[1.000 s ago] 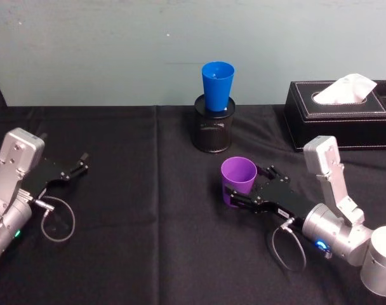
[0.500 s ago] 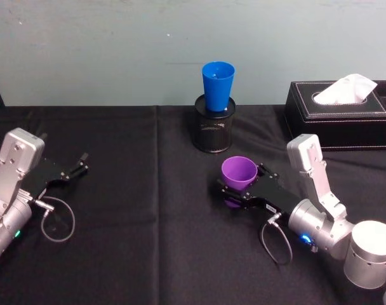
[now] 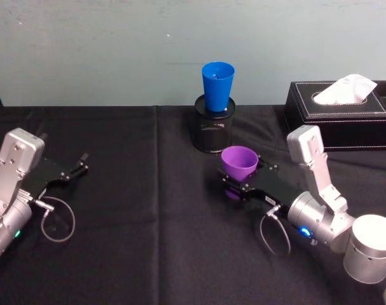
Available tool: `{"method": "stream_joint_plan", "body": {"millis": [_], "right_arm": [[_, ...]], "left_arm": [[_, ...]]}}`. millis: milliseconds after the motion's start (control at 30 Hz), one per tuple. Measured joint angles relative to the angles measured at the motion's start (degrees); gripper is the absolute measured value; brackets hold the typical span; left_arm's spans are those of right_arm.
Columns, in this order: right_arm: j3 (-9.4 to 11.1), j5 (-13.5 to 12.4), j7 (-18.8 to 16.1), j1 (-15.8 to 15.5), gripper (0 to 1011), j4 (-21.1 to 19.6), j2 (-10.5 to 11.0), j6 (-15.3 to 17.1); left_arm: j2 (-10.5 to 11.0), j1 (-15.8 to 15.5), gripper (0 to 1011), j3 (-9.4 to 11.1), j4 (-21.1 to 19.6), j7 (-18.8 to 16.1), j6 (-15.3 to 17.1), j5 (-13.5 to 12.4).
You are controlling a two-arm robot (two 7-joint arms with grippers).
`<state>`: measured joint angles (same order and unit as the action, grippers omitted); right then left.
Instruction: Pick up one cup with a gripper and tap it against the other cup.
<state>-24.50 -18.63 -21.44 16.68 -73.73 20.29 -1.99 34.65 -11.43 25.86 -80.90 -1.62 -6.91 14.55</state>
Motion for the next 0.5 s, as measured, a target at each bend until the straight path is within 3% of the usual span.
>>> {"method": "stream_joint_plan", "body": {"millis": [267, 500], "right_arm": [[2.73, -0.43, -0.24, -2.36, 736, -8.57, 1.48, 2.17], [4.08, -0.93, -0.78, -3.43, 736, -12.39, 2.35, 3.8]], "left_arm": [[0.0, 0.0, 1000, 0.0, 0.0, 0.0, 0.0, 0.0], [0.0, 0.0, 1000, 0.0, 0.0, 0.0, 0.0, 0.0]]}}
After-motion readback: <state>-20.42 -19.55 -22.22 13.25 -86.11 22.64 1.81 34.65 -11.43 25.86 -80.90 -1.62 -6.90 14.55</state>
